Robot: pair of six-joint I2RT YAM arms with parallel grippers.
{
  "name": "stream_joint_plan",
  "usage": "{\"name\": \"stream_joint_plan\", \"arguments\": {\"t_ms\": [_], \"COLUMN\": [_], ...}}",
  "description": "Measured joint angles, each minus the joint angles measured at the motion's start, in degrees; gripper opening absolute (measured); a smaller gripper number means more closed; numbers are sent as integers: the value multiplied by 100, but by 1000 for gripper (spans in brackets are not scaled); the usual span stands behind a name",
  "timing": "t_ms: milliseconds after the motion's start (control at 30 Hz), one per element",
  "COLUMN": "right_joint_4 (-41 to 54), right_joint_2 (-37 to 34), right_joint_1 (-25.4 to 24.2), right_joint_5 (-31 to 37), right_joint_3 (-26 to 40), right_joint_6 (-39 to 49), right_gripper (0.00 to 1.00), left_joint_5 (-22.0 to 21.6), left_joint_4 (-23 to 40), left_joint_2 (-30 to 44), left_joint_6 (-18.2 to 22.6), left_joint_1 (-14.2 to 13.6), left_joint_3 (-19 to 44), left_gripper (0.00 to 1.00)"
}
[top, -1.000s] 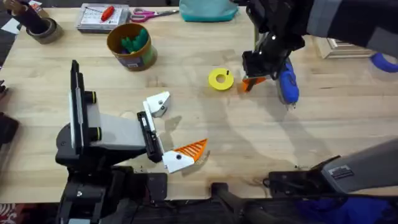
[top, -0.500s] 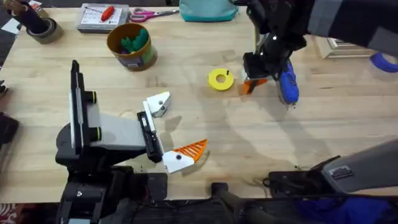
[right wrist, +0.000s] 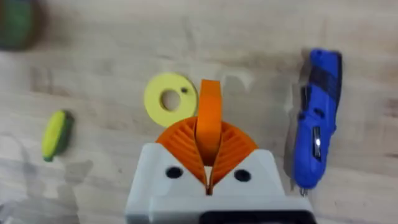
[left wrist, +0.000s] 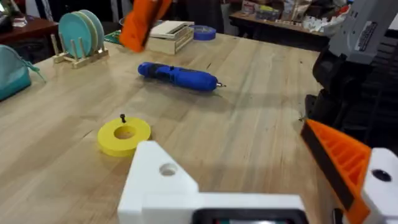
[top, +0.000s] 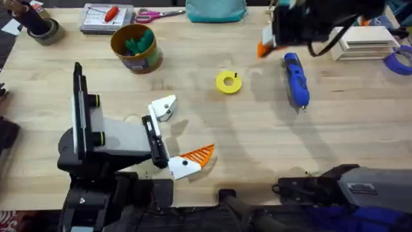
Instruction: Pick up the gripper from the table and insert it into the empty holder that is missing its gripper. Then pick up a screw, insert it into the mounting hole, and use the screwdriver to tighten it. Finally, clean up the table by picking up the vegetable and placing it into the bucket.
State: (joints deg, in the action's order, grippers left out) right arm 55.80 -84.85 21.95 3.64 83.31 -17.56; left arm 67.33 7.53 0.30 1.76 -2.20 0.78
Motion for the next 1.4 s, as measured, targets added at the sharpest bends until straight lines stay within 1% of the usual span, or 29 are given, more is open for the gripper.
{"name": "stream_joint_plan", "arguments": {"t_ms": [133, 300, 400, 533, 667, 800, 867, 900, 1100, 1133, 1167, 1200, 1267, 1400], "right_joint_4": [-490, -1107, -1646, -2832, -4388, -6387, -7555, -8785, -8785, -8925, -10093, -10621, -11105, -11439], "right_joint_2": [395, 817, 1028, 1320, 1502, 1547, 1547, 1547, 1547, 1547, 1521, 1579, 1626, 1405], "right_joint_1": [-1, 0, -1, -3, -92, -382, -596, -1002, -1002, -1015, -1078, -1178, -1334, -1383], "right_joint_5": [-123, -547, -890, -1575, -2493, -3608, -4160, -5060, -5060, -5130, -5231, -5379, -5619, -6070], "right_joint_3": [0, -1, -63, -502, -1239, -2120, -2618, -3515, -3515, -3556, -3899, -4157, -4584, -4945], "right_joint_6": [0, -1, -2, -7, -176, -830, -1382, -2848, -2848, -2985, -3276, -3543, -4029, -4782], "right_gripper": [9, 9, 9, 9, 9, 9, 9, 9, 9, 9, 9, 9, 9, 9], "left_joint_5": [0, 0, 1, 1, 0, 0, 2, 20, 20, 20, 20, 17, 25, 24], "left_joint_4": [0, 0, 0, 1, 0, 2, 2, 2, 2, 2, 2, 2, 4, 7], "left_joint_2": [0, 1, 1, 0, 2, 0, 0, 0, 0, 0, 1, 0, 0, 0], "left_joint_6": [0, 0, 0, -1, 0, -2, -1, 0, 0, -2, -1, -2, 0, 0], "left_joint_1": [0, 0, 0, 0, 0, 0, 0, 0, 0, 0, 0, 0, 0, 0], "left_joint_3": [0, 0, 0, 0, 0, 0, 0, 0, 0, 0, 0, 0, 0, 0], "left_gripper": [986, 985, 986, 985, 986, 986, 986, 986, 986, 986, 986, 986, 986, 986]}}
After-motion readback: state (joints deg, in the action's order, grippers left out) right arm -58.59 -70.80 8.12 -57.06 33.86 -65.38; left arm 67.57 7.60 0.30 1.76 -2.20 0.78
